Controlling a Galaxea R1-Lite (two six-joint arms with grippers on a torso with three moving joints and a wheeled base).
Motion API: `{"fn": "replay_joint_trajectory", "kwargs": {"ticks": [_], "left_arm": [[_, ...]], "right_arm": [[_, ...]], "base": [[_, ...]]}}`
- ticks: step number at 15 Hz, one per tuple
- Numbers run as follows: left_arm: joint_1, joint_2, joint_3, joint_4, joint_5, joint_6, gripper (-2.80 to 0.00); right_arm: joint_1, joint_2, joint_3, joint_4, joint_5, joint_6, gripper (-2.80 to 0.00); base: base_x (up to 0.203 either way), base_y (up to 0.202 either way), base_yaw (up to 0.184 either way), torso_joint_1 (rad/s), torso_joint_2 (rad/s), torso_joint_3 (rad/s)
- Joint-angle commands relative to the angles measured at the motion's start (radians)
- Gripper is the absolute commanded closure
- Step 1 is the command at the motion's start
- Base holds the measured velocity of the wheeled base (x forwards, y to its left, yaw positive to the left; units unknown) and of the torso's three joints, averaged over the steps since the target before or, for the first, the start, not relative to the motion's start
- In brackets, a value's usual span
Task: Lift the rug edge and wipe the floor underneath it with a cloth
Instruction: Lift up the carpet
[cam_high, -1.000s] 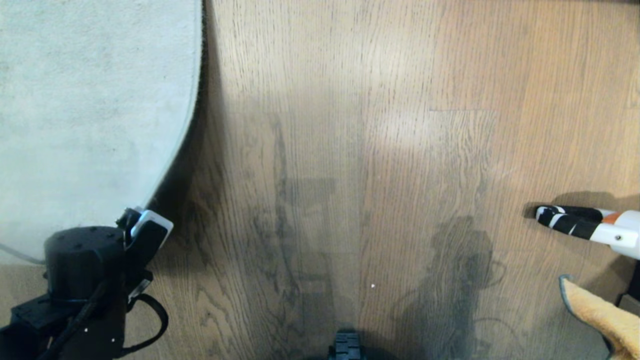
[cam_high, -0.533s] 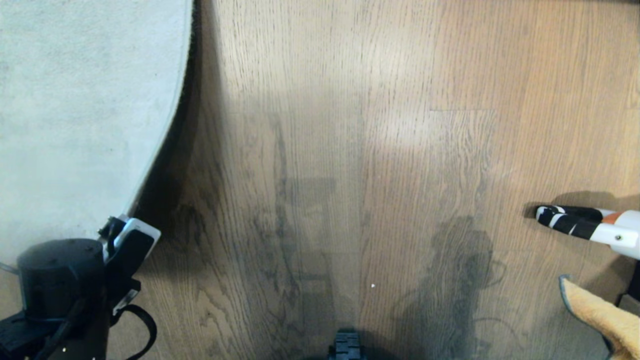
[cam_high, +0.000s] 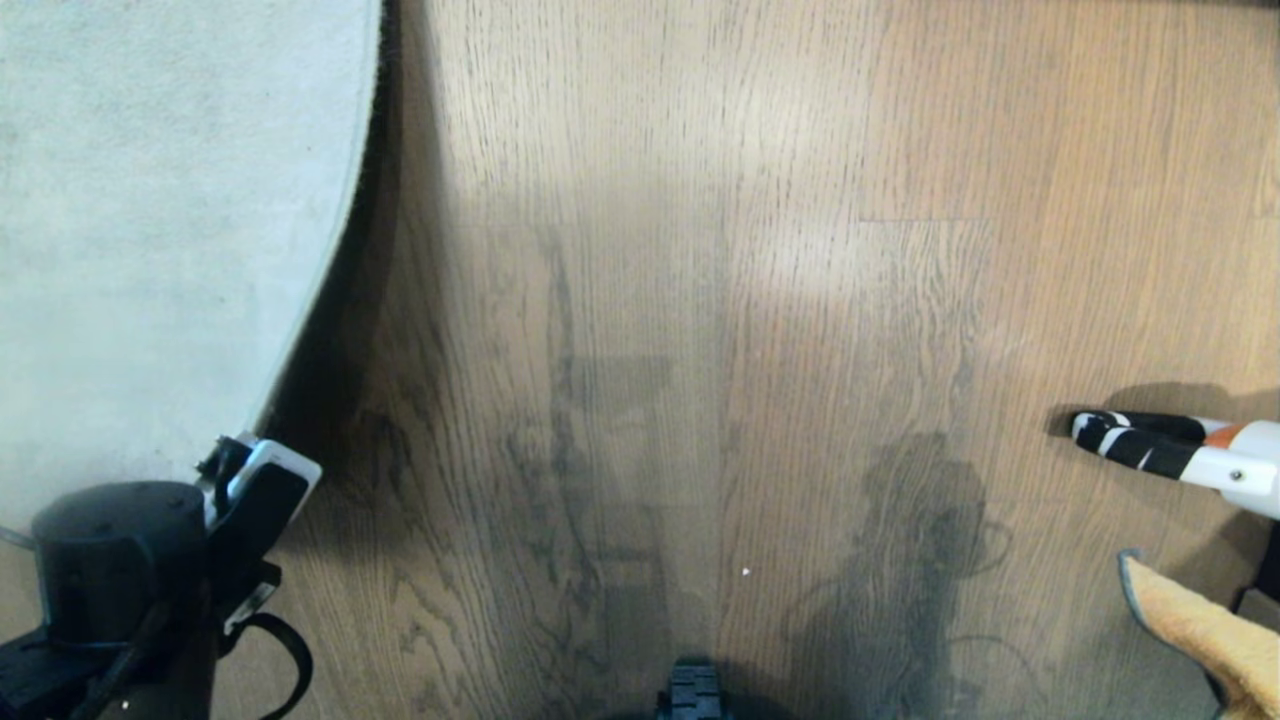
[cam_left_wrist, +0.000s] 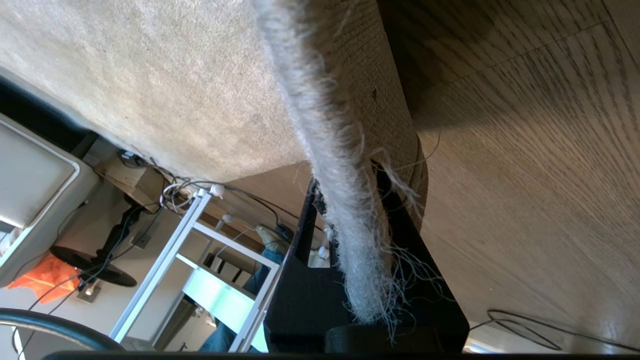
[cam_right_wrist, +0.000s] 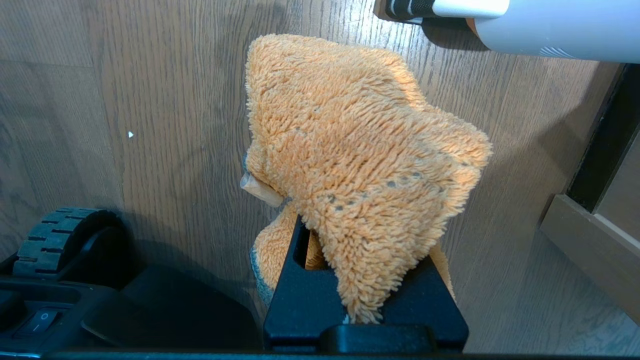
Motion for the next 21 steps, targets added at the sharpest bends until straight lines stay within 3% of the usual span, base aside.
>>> {"fn": "replay_joint_trajectory", "kwargs": {"ticks": [1,21], "left_arm": [[0.001,-0.003,0.003,-0.005,0.008,0.003,0.00],[-0.014,0.022,-0.003,-0.007,0.003,0.003,0.00]], "right_arm": [[0.000,0.001,0.000,0.000,0.001,-0.001,0.00],[0.000,0.001,0.000,0.000,0.001,-0.001,0.00]], "base": [[0.000,0.000,0.000,0.000,0.00,0.000],[0.000,0.009,-0.002,0.000,0.00,0.000]]}}
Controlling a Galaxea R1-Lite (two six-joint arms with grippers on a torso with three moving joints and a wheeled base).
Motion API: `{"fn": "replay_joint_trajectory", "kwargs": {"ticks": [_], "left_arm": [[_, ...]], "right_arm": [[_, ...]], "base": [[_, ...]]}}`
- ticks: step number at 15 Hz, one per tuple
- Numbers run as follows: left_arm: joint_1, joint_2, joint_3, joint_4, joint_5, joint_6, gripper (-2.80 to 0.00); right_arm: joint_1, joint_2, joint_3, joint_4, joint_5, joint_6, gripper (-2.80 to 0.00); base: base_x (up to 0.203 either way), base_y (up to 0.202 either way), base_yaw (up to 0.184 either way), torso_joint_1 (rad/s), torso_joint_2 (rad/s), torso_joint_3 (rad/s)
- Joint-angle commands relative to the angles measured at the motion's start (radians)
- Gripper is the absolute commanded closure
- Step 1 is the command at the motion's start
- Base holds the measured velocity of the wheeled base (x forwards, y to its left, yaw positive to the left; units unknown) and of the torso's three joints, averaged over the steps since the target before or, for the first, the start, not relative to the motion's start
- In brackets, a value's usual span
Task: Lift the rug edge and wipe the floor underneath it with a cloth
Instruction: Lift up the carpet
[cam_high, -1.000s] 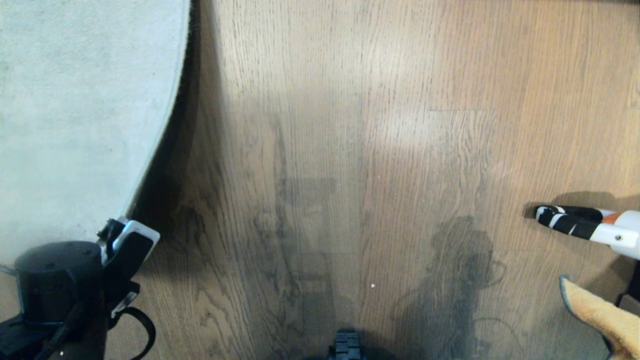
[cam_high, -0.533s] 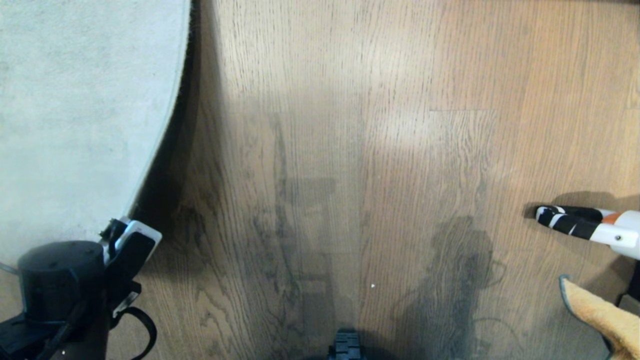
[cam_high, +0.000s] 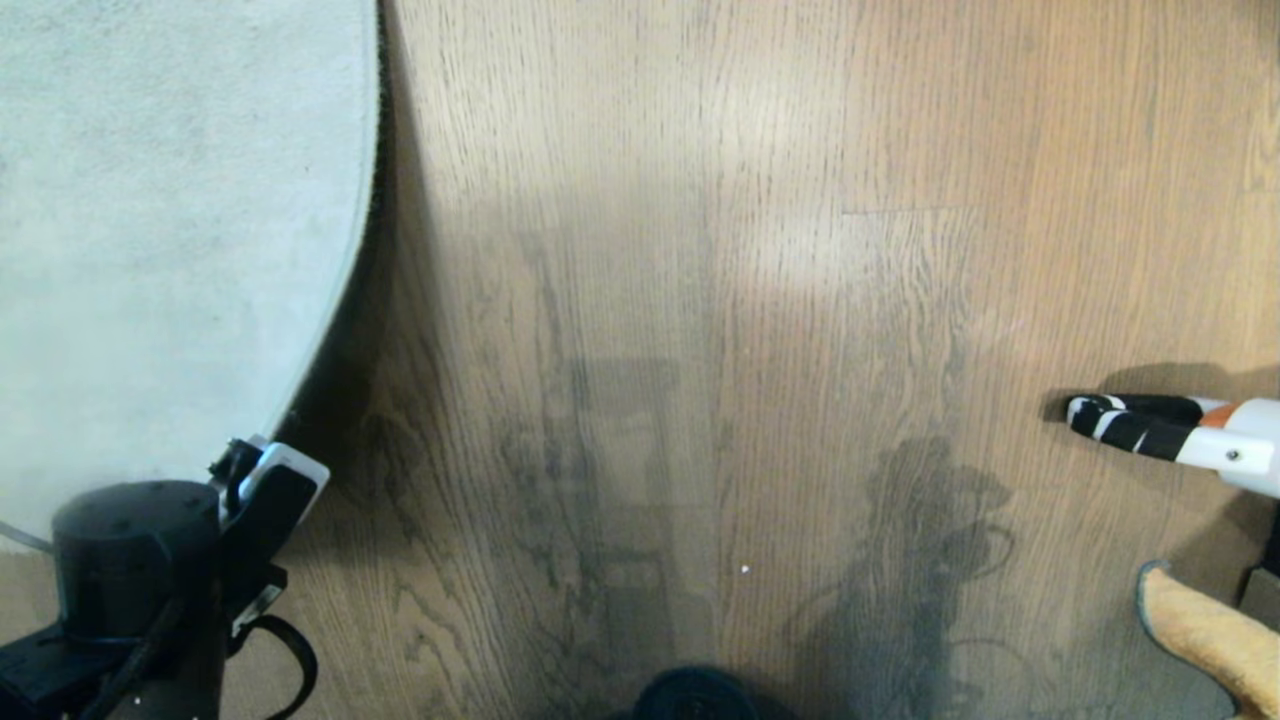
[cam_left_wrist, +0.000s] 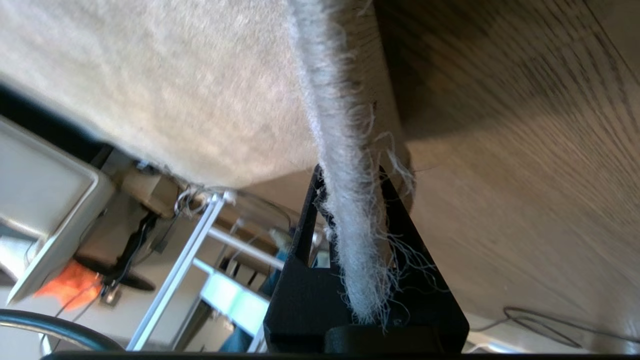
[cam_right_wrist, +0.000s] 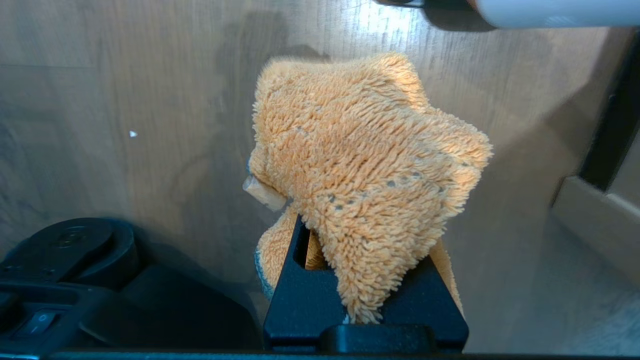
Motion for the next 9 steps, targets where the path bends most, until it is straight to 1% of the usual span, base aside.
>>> {"fn": "replay_joint_trajectory", "kwargs": {"ticks": [1,9], "left_arm": [[0.000,0.000,0.003,-0.008,0.006,0.003,0.00],[0.001,-0.003,0.005,-0.008,0.008,0.003,0.00]], "right_arm": [[0.001,0.001,0.000,0.001,0.001,-0.001,0.00],[0.001,0.001,0.000,0.001,0.001,-0.001,0.00]], "base": [[0.001,0.178,-0.009,0.002,0.00,-0.002],[0.000,0.193,-0.003,0.002,0.00,0.003]]}}
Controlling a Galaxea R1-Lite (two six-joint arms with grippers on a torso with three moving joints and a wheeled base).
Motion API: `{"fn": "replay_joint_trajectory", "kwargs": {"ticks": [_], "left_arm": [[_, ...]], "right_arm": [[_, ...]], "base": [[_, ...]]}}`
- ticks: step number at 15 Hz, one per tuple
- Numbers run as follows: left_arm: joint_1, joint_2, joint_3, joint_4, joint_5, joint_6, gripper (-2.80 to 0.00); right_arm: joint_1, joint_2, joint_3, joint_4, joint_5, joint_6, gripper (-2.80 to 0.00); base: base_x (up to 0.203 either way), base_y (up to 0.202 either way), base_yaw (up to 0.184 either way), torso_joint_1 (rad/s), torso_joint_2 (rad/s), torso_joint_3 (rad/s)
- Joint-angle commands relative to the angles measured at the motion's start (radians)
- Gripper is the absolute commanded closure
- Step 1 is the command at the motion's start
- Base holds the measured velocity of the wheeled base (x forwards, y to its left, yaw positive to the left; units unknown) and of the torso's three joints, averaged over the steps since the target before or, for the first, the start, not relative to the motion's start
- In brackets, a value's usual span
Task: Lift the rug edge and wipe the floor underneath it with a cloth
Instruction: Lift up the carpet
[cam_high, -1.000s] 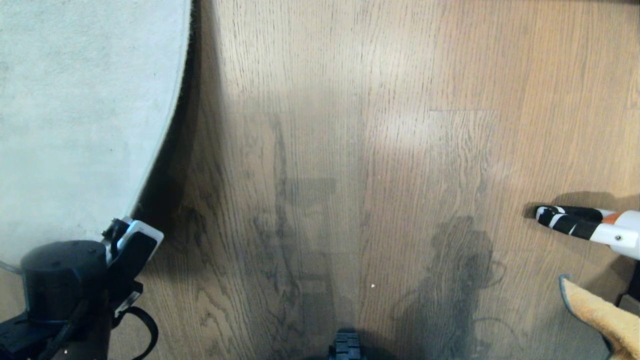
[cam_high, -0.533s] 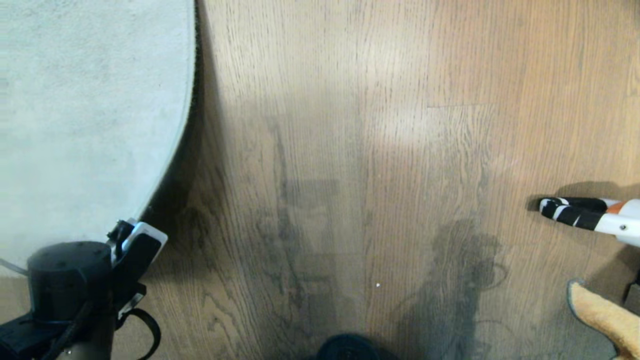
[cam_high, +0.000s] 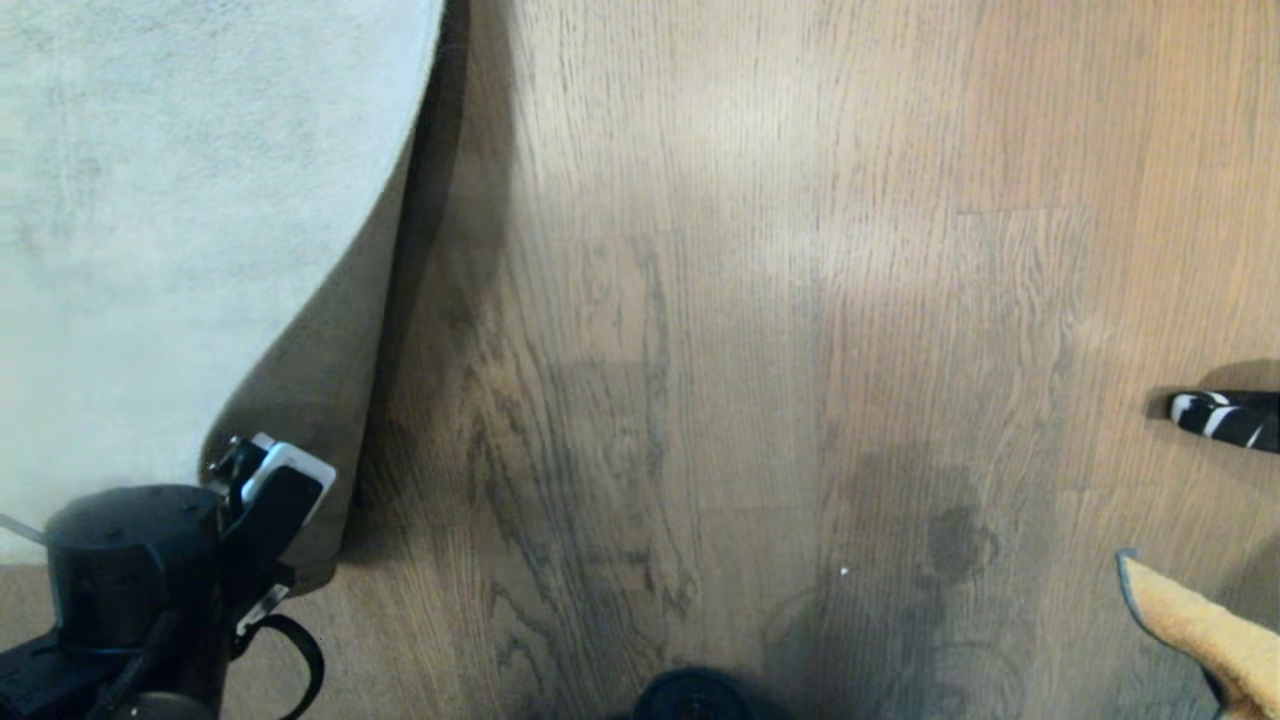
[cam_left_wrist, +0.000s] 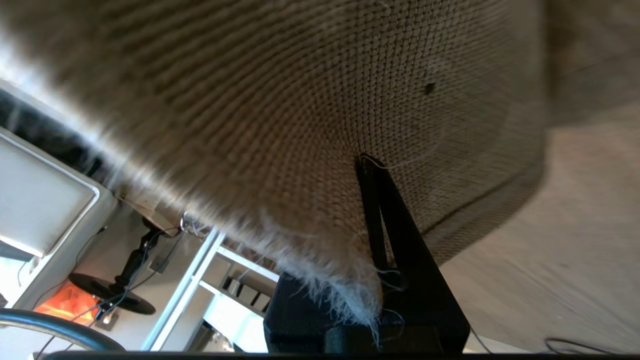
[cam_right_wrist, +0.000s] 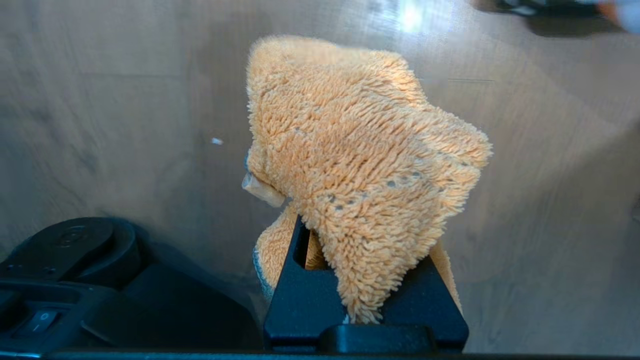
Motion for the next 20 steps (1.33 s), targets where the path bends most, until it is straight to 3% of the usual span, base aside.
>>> {"fn": "replay_joint_trajectory", "kwargs": {"ticks": [1,20], "left_arm": [[0.000,0.001,0.000,0.000,0.008,0.004,0.00],[0.002,-0.012,0.005,0.000,0.016,0.003,0.00]], "right_arm": [[0.001,0.001,0.000,-0.001,0.001,-0.001,0.00],[0.001,0.001,0.000,-0.001,0.001,-0.001,0.00]], "base": [[0.000,0.178,0.000,-0.002,0.01,-0.002],[0.000,0.011,0.000,0.000,0.00,0.001]]}}
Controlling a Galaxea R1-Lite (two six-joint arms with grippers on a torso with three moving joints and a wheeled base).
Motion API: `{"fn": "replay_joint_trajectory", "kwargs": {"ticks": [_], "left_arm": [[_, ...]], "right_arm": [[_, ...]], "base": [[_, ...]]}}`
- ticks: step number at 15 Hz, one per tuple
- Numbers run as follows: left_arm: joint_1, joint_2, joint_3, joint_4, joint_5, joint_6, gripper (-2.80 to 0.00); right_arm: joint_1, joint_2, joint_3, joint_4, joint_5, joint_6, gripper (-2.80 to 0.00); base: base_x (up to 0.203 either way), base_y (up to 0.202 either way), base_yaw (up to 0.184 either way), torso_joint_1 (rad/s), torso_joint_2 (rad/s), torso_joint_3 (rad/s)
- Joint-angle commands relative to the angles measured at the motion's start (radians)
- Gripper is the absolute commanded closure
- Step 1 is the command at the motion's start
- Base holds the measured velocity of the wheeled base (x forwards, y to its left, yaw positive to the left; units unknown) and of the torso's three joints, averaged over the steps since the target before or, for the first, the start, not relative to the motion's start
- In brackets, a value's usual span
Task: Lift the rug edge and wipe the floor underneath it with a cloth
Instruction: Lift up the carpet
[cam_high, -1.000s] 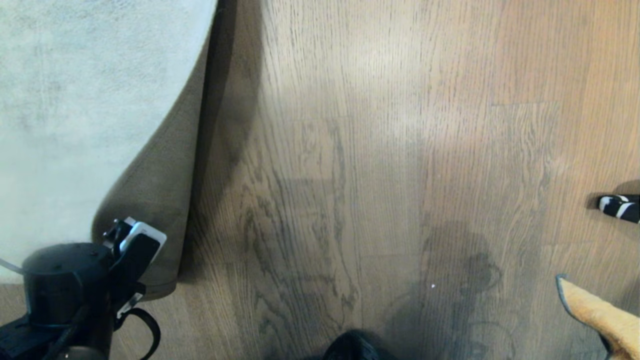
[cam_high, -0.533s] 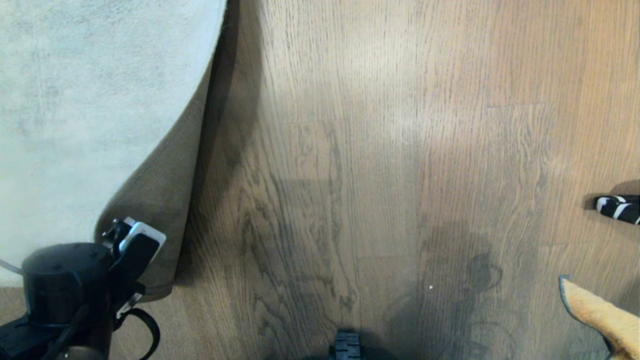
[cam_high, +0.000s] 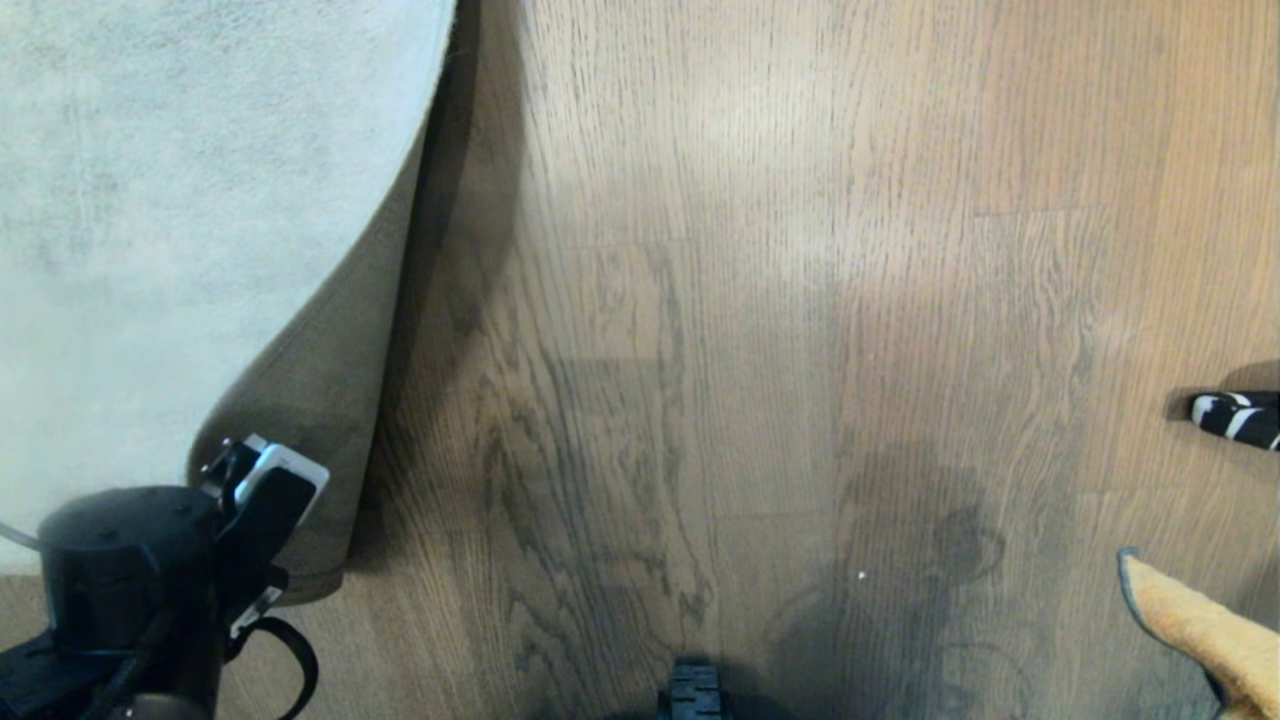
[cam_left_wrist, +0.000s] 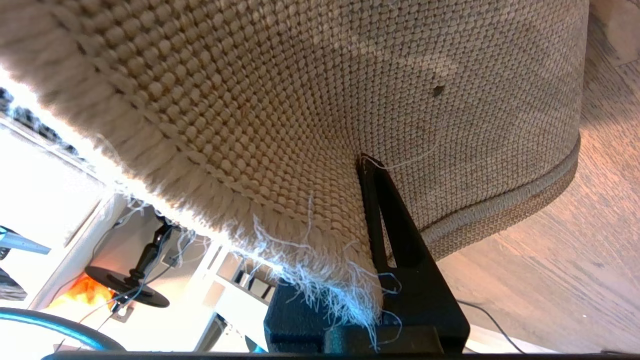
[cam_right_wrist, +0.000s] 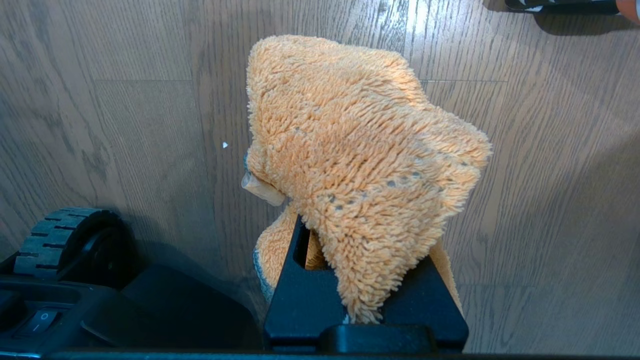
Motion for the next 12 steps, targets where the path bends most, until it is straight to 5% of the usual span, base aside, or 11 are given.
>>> {"fn": "replay_joint_trajectory", "kwargs": {"ticks": [1,8,12], "left_arm": [[0.003,-0.003,-0.001,-0.006,0.009,0.003,0.00],[0.005,-0.008,0.002,-0.004,0.009,0.003,0.00],[0.005,-0.008,0.002,-0.004,0.009,0.003,0.00]], "right_arm": [[0.000,0.001,0.000,0.000,0.001,-0.001,0.00],[0.000,0.001,0.000,0.000,0.001,-0.001,0.00],[0.000,0.001,0.000,0.000,0.001,-0.001,0.00]], "base": [[0.000,0.000,0.000,0.000,0.00,0.000],[0.000,0.000,0.000,0.000,0.00,0.000],[0.159,0.000,-0.003,0.001,0.00,0.003]]}}
